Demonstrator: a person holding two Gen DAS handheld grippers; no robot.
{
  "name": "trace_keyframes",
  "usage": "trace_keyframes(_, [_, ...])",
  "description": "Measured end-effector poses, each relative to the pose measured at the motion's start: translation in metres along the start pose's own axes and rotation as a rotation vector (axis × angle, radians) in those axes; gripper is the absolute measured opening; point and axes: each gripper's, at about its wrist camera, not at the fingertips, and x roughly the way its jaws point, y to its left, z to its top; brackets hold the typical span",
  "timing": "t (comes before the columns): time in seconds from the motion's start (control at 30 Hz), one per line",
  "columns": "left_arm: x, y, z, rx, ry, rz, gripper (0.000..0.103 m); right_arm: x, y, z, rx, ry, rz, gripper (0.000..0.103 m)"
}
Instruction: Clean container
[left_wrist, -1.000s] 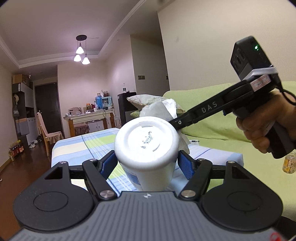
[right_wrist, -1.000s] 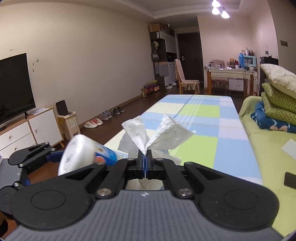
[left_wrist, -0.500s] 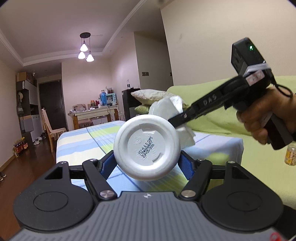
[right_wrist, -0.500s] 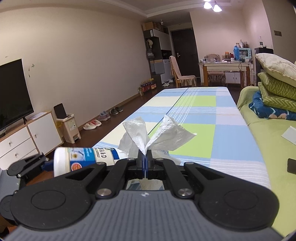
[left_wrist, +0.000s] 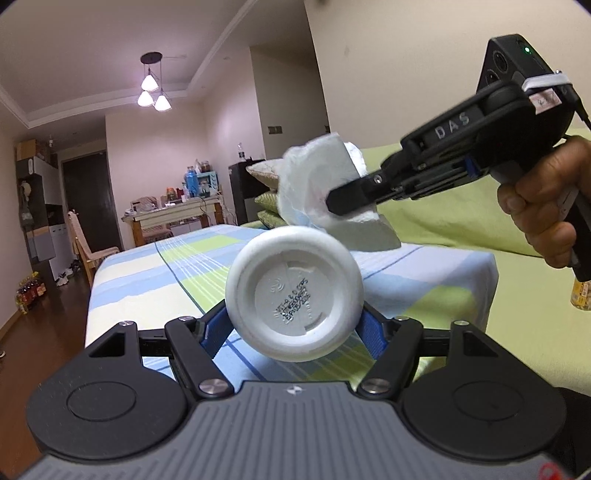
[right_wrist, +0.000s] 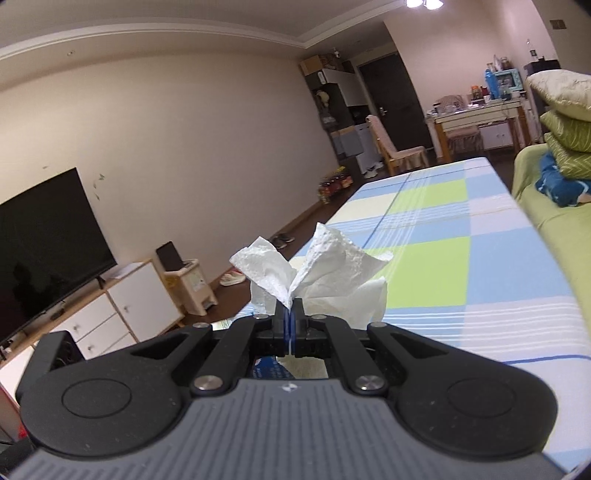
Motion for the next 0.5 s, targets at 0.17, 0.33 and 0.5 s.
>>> trace_keyframes(0.17, [0.003,-0.005,-0.004,-0.007,0.021,-0.01,0.071,0.013,0.002,-0.006,-0.008,0.016,0.004,0.0])
trace_keyframes(0.33, [-0.005,-0.006,-0.007,-0.02,0.032,0.005,0.071,0.014,0.004,-0.007,-0.01,0.013,0.014,0.0])
trace_keyframes(0.5, [-0.023,-0.005,-0.004,-0.082,0.0,0.041,0.074,0.011,0.002,-0.005,-0.005,0.006,0.013,0.0])
